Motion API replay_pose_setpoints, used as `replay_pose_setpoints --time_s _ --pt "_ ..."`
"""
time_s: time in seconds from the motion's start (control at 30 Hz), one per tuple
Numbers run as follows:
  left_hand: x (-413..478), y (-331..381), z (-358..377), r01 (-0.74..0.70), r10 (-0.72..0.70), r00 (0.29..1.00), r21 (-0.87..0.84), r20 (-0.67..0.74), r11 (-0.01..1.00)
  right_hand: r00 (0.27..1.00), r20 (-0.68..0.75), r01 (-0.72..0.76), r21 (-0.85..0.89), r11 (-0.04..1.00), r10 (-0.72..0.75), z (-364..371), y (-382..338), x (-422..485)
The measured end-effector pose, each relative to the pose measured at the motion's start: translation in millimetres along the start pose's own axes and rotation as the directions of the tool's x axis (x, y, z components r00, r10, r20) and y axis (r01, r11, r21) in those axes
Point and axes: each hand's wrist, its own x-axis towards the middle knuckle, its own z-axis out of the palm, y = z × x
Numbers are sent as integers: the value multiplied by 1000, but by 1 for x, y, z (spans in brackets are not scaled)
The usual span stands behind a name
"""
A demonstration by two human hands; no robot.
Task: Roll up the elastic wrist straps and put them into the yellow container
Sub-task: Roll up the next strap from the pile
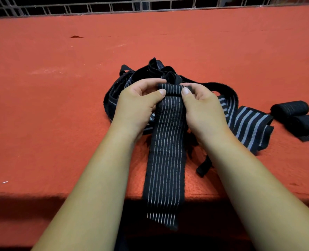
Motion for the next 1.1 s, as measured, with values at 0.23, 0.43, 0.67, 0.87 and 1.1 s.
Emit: replay_pose_setpoints --time_s 0.23,0.43,0.67,0.87,1.1 --pt "-3 2 3 75 -73 997 -66 36 995 999 -26 38 14 999 -38 -3 -4 -3" --pt "-1 -1 -1 4 -3 1000 14 -11 1000 1000 15 9 25 1000 -10 2 -12 -9" --pt "-3 1 -1 19 -19 999 -7 32 1000 997 8 -77 68 995 76 1 -13 -9" --pt "-3 -3 3 109 -109 994 -104 13 989 998 -14 -54 88 995 56 1 -10 -6" --pt "-2 -1 2 49 -51 998 -75 -27 996 997 -30 -71 82 994 74 4 -8 -5"
